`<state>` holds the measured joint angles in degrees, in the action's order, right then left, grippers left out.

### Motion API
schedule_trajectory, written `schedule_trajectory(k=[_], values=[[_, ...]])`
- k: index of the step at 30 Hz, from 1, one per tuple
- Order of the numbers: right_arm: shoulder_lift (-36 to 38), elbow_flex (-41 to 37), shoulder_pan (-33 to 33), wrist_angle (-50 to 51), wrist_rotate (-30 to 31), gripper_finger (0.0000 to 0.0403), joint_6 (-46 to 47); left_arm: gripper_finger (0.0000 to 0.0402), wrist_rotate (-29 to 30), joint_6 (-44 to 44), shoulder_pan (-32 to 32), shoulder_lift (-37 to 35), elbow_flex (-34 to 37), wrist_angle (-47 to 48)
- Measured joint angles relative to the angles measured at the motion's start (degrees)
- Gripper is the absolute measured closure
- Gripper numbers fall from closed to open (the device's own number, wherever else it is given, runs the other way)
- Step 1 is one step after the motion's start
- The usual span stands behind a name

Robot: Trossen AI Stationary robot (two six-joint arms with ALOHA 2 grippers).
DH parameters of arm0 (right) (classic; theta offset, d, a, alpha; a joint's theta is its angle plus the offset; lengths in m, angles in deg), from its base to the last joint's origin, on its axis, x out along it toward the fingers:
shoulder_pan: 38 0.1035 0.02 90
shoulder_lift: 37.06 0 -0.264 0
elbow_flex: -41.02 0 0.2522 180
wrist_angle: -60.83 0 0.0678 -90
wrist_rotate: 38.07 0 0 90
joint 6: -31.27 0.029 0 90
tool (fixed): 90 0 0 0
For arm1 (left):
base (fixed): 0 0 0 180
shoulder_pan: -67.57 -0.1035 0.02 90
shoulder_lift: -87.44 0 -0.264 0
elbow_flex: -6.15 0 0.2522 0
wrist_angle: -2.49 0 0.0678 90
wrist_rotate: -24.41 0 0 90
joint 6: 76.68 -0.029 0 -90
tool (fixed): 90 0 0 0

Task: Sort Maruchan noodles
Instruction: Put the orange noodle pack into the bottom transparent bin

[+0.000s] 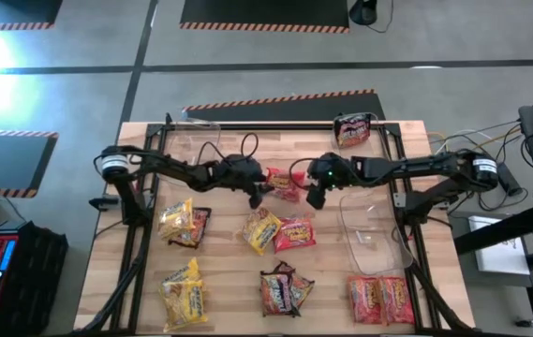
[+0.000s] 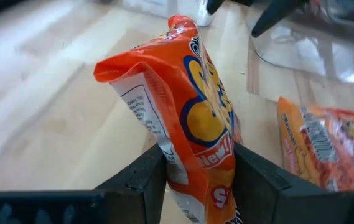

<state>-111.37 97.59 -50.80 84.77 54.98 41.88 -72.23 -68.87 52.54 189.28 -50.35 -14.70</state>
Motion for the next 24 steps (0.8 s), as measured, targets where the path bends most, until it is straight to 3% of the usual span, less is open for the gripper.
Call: schedule_trajectory(k=[9,24], values=[[0.42,0.02,0.00,0.64,-2.08,0.0206,-0.71,0.0266,0.09,-14.59,0.12,-1.63,0.02,1.17],[-1.99,8.35,0.00,5.85,-2.08,0.0206,-5.31,0.0266,2.72,-21.19,2.87,-1.66,0.02,1.17]])
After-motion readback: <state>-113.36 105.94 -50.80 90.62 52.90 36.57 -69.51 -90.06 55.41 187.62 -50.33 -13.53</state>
